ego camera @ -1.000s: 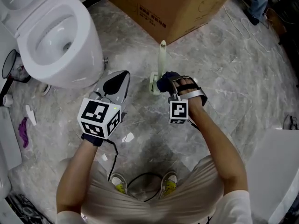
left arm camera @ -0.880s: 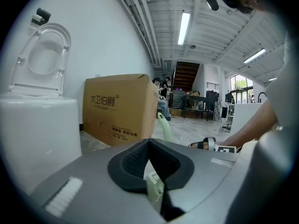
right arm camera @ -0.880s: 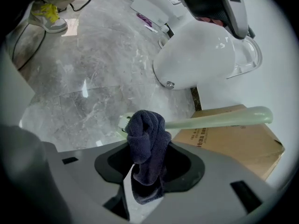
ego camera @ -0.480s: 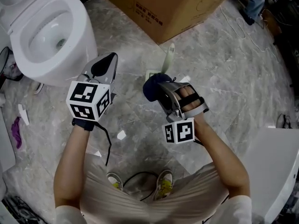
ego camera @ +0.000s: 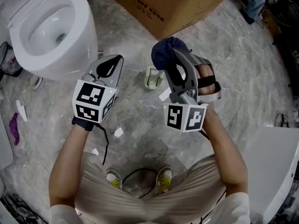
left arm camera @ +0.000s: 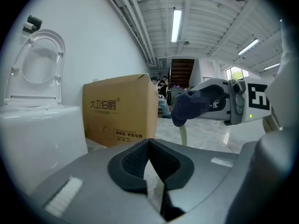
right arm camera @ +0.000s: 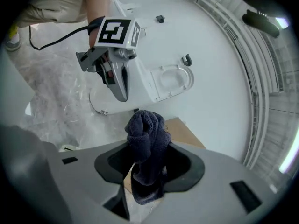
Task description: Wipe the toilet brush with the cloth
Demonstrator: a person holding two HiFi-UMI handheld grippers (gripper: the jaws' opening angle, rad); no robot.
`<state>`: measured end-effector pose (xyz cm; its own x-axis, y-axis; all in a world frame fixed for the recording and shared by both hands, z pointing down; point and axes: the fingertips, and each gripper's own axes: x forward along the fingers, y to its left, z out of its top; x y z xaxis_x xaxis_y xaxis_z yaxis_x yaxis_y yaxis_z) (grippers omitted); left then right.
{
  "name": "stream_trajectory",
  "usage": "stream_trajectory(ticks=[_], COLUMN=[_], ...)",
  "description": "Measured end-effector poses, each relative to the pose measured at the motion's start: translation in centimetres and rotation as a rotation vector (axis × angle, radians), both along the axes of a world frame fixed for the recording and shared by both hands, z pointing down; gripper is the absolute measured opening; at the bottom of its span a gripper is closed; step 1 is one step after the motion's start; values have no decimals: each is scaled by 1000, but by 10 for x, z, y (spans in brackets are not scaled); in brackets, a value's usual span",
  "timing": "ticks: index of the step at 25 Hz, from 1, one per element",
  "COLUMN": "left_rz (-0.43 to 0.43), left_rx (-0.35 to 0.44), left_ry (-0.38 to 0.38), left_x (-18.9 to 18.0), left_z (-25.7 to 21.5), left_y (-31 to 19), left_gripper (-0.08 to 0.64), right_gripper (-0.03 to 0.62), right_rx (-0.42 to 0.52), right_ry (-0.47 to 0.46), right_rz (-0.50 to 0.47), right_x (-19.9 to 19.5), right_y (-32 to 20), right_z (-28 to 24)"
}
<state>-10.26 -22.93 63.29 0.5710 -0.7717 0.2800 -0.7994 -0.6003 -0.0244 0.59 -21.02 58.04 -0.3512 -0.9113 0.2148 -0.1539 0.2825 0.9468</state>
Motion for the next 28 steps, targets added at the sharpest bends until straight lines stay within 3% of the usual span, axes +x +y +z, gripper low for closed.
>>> stream_trajectory(ticks=[14, 28], left_rz=[7, -26], left_rx=[9, 12], left_ry=[42, 55], left_x=[1, -11], left_z=[-9, -14], left_y=[-2, -4], left_gripper=[0, 0], right_gripper=[184, 186], right_rx=[-209, -309], right_ry=[120, 206], right_rz=[-19, -39], right_x=[0, 2], right_y=[16, 21], right_z=[91, 151])
